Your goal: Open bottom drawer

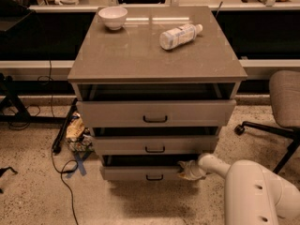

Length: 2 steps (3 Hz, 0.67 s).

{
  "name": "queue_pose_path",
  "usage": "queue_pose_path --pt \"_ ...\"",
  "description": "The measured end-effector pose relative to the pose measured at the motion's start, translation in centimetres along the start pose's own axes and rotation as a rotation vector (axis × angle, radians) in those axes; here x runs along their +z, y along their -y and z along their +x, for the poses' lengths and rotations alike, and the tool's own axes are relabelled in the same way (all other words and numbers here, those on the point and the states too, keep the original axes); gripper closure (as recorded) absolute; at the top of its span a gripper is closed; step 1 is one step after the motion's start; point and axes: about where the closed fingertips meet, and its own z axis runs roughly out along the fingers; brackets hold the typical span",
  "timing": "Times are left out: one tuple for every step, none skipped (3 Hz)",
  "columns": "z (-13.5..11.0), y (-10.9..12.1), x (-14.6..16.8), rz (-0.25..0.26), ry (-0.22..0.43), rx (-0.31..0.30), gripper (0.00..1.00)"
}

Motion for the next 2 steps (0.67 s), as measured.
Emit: queue_pose_path --pt "-0.03 0.01 -0.04 0.0 0.0 0.0 1.0" --pt "-0.02 -0.01 -0.04 0.0 0.0 0.0 1.0"
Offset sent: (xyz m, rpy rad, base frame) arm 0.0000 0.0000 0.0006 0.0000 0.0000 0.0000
